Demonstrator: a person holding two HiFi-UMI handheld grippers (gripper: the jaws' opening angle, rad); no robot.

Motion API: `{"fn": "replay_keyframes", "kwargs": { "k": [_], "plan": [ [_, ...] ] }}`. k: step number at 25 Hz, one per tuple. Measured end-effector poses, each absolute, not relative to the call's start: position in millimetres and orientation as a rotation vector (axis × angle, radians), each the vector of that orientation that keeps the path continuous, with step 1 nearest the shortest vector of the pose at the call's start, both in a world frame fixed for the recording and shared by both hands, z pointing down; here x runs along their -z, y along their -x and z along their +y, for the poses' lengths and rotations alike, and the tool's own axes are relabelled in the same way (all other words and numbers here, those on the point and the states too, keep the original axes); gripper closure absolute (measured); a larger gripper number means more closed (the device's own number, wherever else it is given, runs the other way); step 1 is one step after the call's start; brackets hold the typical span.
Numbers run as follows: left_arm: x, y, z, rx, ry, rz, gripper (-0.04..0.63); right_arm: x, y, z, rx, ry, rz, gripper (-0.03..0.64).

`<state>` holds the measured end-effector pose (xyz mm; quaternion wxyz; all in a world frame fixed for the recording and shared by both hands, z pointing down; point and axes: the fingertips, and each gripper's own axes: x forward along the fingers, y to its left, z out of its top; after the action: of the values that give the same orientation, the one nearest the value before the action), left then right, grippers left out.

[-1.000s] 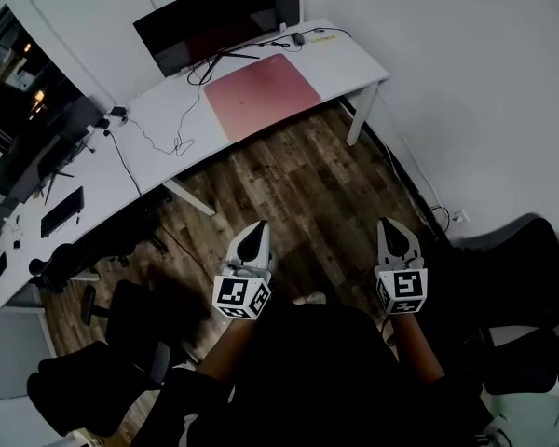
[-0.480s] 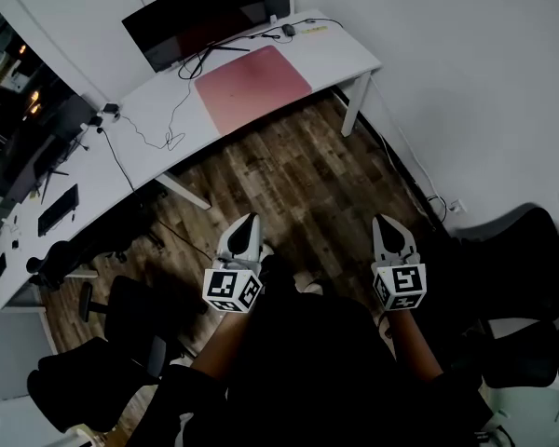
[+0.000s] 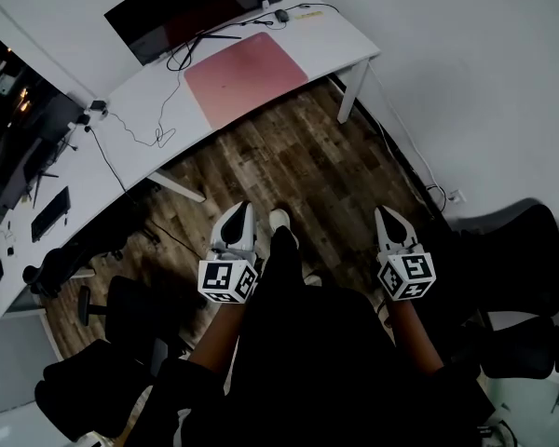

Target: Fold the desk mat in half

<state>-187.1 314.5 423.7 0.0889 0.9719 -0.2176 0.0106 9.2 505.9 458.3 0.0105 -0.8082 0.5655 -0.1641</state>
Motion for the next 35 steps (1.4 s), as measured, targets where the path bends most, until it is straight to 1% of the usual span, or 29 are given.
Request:
{"fn": "replay_keyframes", "kwargs": {
  "k": [9,17,25,35],
  "plan": [
    [-434.8,157.3,246.9,-0.025,-2.858,-0.682,0.574,-463.0,-59.5,445.8,0.544,2.578,1.749,0.618],
    [-441.1,126.0,153.3,-0.032,-2.806,-0.732,0.574,-465.8,-96.8,342.6,0.589,2.574,1.854,0.618],
    [-430.1,96.6,74.2,0.022,-2.783,-0.749,0.574,-443.2,-136.0,254.4,0.532,2.641,1.862,0.618],
    [-431.9,90.4,-7.6,0.008,-2.75,-0.791,0.574,-432.6,-158.1,162.0,0.529,2.654,1.911,0.618]
  ]
}}
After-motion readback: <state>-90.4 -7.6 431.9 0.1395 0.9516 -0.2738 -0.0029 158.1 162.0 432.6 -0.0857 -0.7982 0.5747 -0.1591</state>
